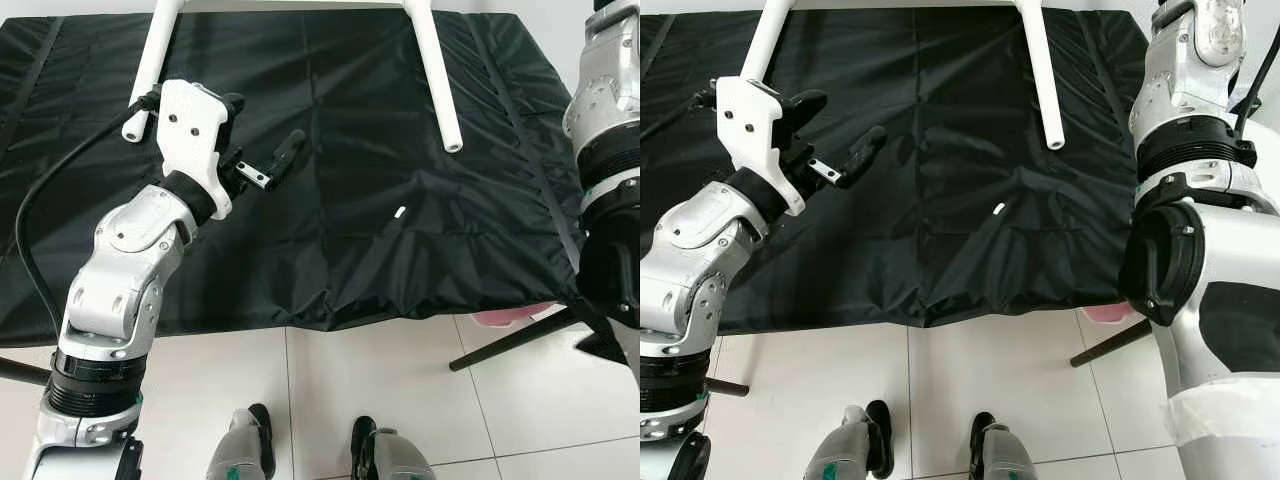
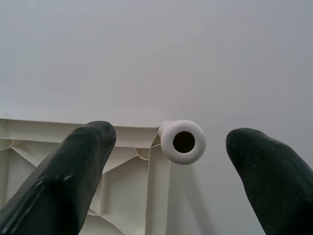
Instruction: Building children table
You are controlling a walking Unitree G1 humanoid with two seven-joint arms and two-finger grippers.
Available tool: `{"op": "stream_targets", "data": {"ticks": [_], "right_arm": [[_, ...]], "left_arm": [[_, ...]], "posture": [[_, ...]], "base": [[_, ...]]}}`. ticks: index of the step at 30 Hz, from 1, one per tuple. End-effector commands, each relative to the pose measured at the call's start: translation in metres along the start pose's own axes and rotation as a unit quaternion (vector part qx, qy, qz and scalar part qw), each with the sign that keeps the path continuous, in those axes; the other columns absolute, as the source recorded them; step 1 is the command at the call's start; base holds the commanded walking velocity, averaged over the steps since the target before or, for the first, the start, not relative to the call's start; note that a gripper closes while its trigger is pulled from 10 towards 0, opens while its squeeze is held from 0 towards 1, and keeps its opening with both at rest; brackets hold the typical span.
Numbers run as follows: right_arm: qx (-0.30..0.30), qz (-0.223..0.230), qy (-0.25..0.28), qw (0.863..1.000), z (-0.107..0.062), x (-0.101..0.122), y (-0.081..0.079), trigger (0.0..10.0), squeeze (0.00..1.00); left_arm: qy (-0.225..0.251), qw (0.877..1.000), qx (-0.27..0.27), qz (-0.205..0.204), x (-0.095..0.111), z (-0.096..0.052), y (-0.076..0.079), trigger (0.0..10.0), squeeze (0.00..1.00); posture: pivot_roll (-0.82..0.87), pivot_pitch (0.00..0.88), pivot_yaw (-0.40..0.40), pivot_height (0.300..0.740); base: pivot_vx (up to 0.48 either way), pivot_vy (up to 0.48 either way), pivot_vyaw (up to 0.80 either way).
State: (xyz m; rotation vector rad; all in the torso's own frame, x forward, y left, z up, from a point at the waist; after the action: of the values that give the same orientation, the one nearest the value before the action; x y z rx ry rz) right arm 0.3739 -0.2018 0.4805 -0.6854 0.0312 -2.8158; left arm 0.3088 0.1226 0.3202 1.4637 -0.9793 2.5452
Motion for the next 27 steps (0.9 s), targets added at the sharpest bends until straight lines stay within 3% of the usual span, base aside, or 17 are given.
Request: {"op": "stream_targets", "data": {"ticks": [1,16,21,24,27], "right_arm": [[-0.003,-0.005,0.026,1.0,0.007,0.013,0.002,10.0,0.0],[-0.003,-0.011,0.035,0.999,0.003,0.016,0.009,10.0,0.0],[-0.009,-0.015,0.01,1.0,-0.015,0.0,0.018,10.0,0.0],[0.001,-0.01,-0.03,1.0,-0.041,-0.026,0.018,10.0,0.0],[0.006,-0.008,-0.057,0.998,-0.055,-0.04,0.016,10.0,0.0]], "left_arm": [[-0.005,1.0,-0.012,0.002,-0.001,-0.003,0.004,10.0,0.0],[-0.026,1.0,-0.001,-0.004,-0.009,-0.005,0.005,10.0,0.0],[-0.04,0.999,0.014,-0.005,-0.018,-0.008,0.004,10.0,0.0],[-0.048,0.998,0.037,-0.015,-0.025,-0.011,0.001,10.0,0.0],[-0.057,0.996,0.055,-0.03,-0.031,-0.011,-0.004,10.0,0.0]], "posture": [[0.06,0.212,-0.04,0.74],[0.04,0.208,-0.026,0.74],[0.03,0.204,-0.025,0.74],[0.02,0.196,-0.019,0.74],[0.02,0.191,-0.018,0.74]], "base": [[0.0,0.0,0.0],[0.0,0.0,0.0],[0.0,0.0,0.0],[0.0,0.0,0.0],[0.0,0.0,0.0]]}}
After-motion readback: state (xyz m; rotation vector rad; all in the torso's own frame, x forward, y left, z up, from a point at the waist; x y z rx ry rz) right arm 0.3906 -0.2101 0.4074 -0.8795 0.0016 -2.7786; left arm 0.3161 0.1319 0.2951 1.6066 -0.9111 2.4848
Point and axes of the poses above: a point about 5 cm out from each wrist's last joint towards the gripper, its own z axis pointing out of the wrist towards the gripper, its own x axis along the axis of the wrist's last joint, y = z × x, the point moved 2 cm from there along z, pointing out of the wrist towards the gripper, and after that the axes turned 9 degrees about z, right-handed, at the moved point
